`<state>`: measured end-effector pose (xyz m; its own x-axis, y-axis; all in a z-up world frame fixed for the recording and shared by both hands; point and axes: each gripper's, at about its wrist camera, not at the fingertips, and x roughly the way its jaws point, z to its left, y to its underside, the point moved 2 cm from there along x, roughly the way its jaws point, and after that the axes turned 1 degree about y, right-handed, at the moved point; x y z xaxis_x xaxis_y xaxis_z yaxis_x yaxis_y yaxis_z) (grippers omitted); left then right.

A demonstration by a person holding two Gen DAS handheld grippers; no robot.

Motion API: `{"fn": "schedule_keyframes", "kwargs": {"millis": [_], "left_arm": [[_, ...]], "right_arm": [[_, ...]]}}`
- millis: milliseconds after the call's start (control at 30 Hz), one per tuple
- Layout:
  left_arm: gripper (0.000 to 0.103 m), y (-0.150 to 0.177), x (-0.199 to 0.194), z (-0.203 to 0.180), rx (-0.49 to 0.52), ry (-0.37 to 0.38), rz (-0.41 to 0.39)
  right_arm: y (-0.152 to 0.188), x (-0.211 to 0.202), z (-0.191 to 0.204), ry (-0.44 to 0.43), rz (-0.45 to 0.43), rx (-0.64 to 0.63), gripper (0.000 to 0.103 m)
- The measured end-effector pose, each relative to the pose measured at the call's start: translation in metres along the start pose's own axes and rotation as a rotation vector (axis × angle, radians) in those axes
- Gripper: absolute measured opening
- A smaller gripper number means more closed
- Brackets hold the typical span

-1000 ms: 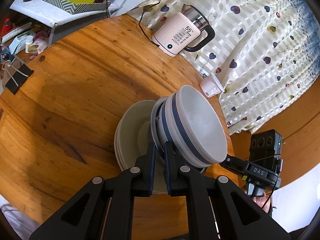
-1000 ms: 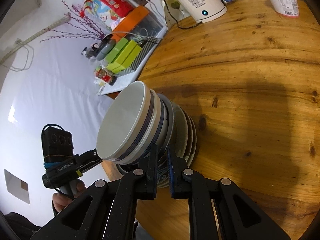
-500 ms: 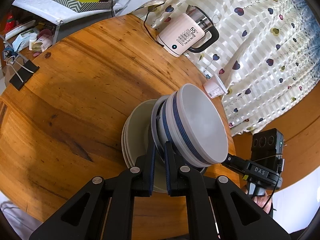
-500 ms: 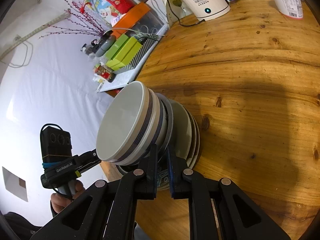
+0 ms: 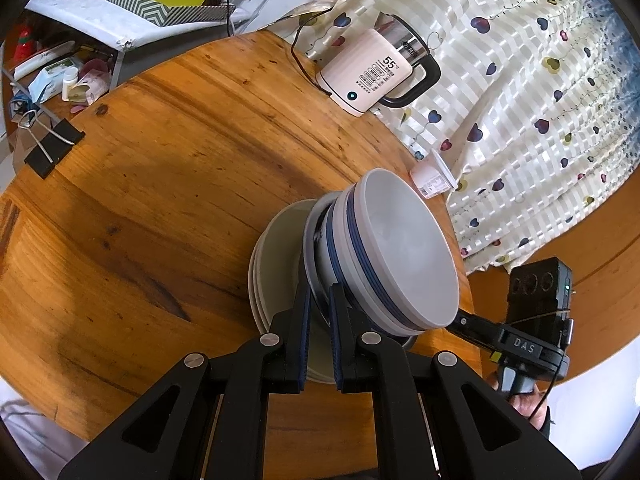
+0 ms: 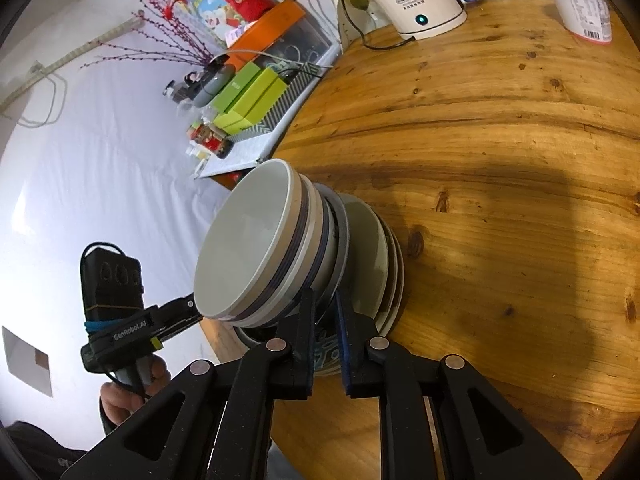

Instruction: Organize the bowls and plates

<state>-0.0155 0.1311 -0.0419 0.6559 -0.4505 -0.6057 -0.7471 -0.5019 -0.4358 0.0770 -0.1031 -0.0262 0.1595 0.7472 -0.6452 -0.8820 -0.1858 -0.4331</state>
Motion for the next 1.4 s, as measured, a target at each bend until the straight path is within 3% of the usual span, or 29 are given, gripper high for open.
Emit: {"fn": "schedule_keyframes", "kwargs": {"millis": [100,167,400,500,600,833,1200,1400], "left_arm": [[0.010,0.000,-0.002,-0.002,0.018,-0.023,-0.006],[0.010,0.001,-0.003,-0.003,0.030,-0.043,-0.014],[0.011,0.007,-0.011,-0.012,0.074,-0.098,-0.044],[0.011,0.012,-0.013,-0.020,0.105,-0.126,-0.057],[0.021,0.017,-0.016,-0.030,0.145,-0.153,-0.070],[0.042,0.029,-0.017,-0.046,0.214,-0.199,-0.084],[0.053,0.039,-0.012,-0.056,0.272,-0.297,-0.099],[0.053,0.043,-0.006,-0.057,0.290,-0.340,-0.092]], "right_arm": [[0.002,-0.005,0.002,-0.007,-0.015,-0.012,0.017],[0.003,-0.010,0.002,0.004,-0.030,-0.020,0.030],[0.014,-0.022,0.006,0.032,-0.045,-0.042,0.042],[0.020,-0.027,0.012,0.059,-0.051,-0.071,0.053],[0.025,-0.032,0.021,0.115,-0.067,-0.116,0.066],[0.036,-0.043,0.036,0.199,-0.095,-0.183,0.072],[0.051,-0.039,0.055,0.273,-0.092,-0.278,0.073],[0.058,-0.030,0.059,0.301,-0.077,-0.318,0.074]]}}
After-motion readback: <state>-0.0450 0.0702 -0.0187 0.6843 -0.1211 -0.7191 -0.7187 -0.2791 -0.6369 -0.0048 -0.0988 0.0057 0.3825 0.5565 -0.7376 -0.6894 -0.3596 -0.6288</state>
